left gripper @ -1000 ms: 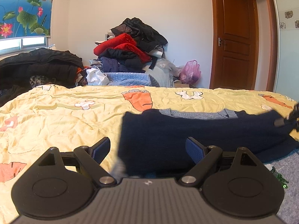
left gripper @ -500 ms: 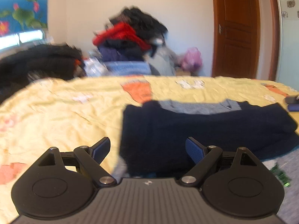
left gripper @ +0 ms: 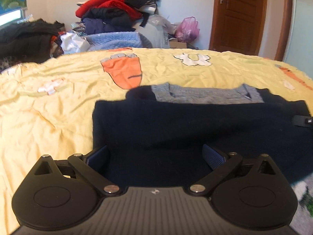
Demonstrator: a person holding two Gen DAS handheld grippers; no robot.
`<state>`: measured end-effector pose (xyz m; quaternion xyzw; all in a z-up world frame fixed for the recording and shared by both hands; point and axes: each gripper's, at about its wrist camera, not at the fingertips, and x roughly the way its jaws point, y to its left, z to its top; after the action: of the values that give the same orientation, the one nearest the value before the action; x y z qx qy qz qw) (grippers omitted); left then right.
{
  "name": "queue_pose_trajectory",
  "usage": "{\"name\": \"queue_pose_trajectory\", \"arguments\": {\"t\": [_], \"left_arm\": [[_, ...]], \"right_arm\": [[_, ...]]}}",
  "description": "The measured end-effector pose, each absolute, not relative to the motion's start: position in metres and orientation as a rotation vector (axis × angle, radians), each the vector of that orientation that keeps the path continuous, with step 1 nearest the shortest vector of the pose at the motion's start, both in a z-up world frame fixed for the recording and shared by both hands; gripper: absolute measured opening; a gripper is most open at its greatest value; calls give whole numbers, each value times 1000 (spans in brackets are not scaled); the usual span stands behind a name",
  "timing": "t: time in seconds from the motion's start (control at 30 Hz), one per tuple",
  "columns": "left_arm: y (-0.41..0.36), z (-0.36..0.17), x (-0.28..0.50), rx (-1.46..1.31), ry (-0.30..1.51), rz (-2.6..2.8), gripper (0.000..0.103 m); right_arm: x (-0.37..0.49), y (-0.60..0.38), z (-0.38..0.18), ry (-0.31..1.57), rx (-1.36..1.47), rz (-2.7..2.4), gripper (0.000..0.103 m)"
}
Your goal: Fold small clothes
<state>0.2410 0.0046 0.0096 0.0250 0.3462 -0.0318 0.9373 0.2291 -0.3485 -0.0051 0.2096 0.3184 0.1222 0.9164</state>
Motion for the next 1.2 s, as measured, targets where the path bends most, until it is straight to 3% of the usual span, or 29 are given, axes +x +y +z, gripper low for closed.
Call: {"name": "queue_pose_trajectory", "arguments": {"t": [0.07, 0.2, 0.23, 0.5, 0.6, 0.77, 0.9, 1.2], "left_arm": [[-5, 14, 236, 122, 687, -29, 103], [-6, 37, 189, 105, 666, -71, 102], [-3, 41, 173, 73, 665, -116, 102], [-2, 16, 117, 64, 769, -139, 102], [6, 18, 103, 55, 799, -125, 102], [10, 13, 75, 71, 763, -126, 103], [12, 10, 70, 56, 731, -122, 103], [13, 15, 61, 91, 764, -148, 103]], "right_arm": [[228, -346, 1, 675, 444, 222, 12], [183, -327, 23, 650, 418, 225, 65], [167, -320, 26, 636, 391, 259, 74], [114, -265, 12, 697, 138, 240, 72], [87, -255, 12, 694, 84, 196, 86], [44, -248, 6, 676, 7, 139, 98], [41, -247, 4, 689, -1, 106, 103], [44, -241, 3, 706, -48, 88, 103]]}}
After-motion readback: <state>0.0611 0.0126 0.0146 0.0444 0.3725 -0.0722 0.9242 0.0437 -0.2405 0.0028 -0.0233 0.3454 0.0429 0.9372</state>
